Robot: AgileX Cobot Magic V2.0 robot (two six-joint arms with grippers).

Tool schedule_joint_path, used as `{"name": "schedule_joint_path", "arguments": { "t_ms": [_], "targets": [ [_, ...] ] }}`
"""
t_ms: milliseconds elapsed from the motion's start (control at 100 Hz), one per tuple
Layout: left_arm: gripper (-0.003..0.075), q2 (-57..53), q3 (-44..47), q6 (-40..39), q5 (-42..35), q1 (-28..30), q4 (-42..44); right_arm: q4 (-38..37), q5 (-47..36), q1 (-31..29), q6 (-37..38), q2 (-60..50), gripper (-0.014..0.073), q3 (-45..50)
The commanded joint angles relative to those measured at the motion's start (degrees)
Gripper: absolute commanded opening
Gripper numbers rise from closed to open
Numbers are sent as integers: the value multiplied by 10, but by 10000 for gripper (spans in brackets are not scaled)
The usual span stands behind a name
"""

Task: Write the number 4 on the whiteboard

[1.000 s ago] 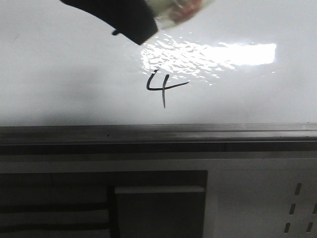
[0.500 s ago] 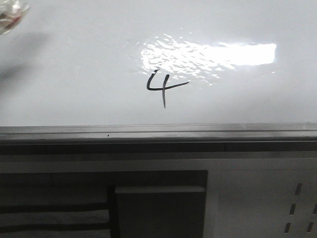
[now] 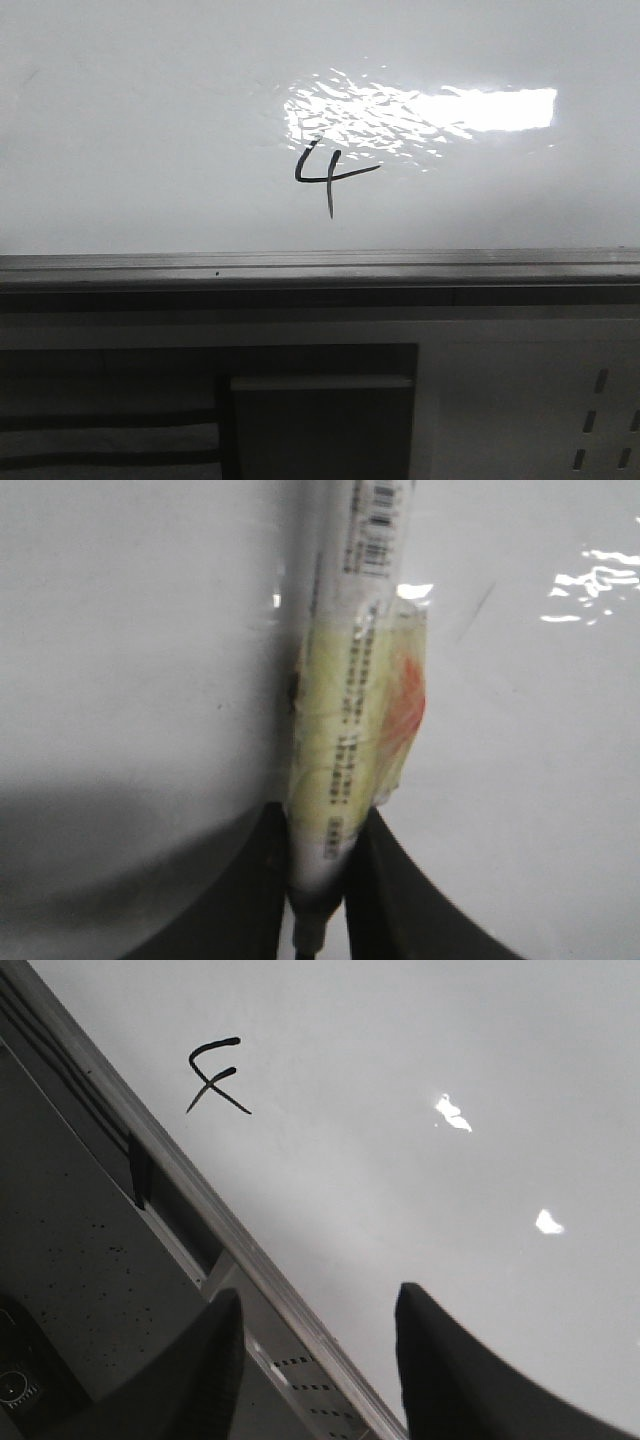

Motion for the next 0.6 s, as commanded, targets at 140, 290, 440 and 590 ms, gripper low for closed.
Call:
{"name": "schedule_joint_path", "arguments": {
  "t_ms": [140,290,440,590],
  "targets": [
    [-20,23,-14,-7,-57,0,-8,-1,-35,-3,1,-2,311,-13],
    [-14,34,-14,-7,-57,0,-7,-1,-35,-3,1,-2,311,-13],
    [150,34,-14,-7,-56,0,-6,0,-37,-3,7,-2,311,-13],
    [414,29,-24,-7,-44,0,11,-5,-40,-7,42,-2,311,-15]
  ]
}}
